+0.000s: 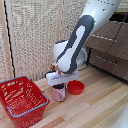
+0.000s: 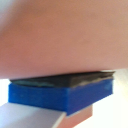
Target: Compassionately, move the pinch receptors towards pink recepticle. Embrace the recepticle delicately and rise accordingly. Progress forward guided by applied tension and move towards the highest section of the storage unit. Place the recepticle delicately and shut the storage unit.
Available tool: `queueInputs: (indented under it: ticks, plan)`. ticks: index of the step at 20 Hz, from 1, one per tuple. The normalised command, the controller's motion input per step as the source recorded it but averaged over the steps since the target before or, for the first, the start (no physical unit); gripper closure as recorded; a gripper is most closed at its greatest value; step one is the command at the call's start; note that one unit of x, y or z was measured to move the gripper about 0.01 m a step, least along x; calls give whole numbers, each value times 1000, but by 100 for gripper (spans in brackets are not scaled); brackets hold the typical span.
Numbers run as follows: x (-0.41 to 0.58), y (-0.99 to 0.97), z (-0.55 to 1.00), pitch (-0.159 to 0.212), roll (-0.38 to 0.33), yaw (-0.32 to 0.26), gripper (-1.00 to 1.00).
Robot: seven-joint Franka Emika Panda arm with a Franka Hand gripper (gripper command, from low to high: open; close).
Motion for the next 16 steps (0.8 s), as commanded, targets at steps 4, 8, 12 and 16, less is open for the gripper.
queueInputs:
  ticks: [4,8,12,16]
  plan:
    - [305,-81,825,35,-6,0,100]
    - [421,-30,859,18,1,0,100]
    - [491,-1,902,69,0,0,100]
    - [551,-2,914,108,3,0,100]
